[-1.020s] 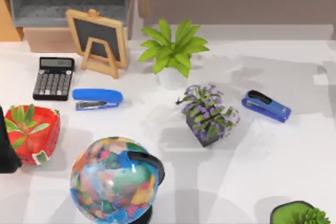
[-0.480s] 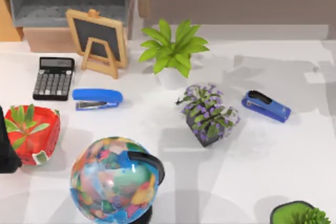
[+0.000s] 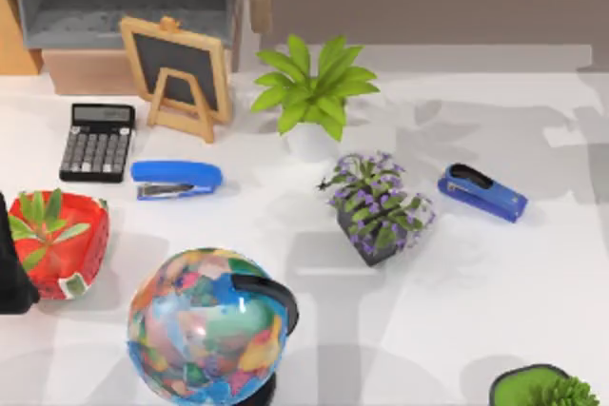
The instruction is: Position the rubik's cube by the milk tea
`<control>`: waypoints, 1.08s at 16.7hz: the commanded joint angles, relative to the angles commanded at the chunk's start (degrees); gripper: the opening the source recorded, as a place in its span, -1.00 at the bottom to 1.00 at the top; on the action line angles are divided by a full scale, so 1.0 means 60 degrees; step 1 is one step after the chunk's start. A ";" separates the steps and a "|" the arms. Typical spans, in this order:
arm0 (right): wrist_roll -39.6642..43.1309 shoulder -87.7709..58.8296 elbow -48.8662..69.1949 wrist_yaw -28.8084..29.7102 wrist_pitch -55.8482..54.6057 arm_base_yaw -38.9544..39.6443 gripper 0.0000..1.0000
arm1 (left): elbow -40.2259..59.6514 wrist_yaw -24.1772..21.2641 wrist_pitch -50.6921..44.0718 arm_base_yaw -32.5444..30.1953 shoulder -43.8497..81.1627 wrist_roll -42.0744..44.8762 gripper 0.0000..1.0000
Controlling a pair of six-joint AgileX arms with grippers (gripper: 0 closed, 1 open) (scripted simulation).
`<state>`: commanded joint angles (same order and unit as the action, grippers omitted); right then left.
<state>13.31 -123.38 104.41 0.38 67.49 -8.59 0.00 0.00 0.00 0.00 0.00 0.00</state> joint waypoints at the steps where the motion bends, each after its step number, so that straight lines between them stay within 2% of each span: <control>1: -0.0072 -0.0001 -0.0027 -0.0014 -0.0022 -0.0018 -1.00 | 0.0000 0.0000 0.0000 0.0000 0.0000 0.0000 1.00; 12: -0.0577 -0.0317 -0.0424 -0.0100 -0.0081 -0.0304 -1.00 | 0.0000 0.0000 0.0000 0.0000 0.0000 0.0000 1.00; 18: -0.0577 -0.0317 -0.0424 -0.0100 -0.0081 -0.0304 -0.10 | 0.0000 0.0000 0.0000 0.0000 0.0000 0.0000 1.00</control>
<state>9.85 -125.28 101.86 -0.22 67.00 -10.41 0.00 0.00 0.00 0.00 0.00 0.00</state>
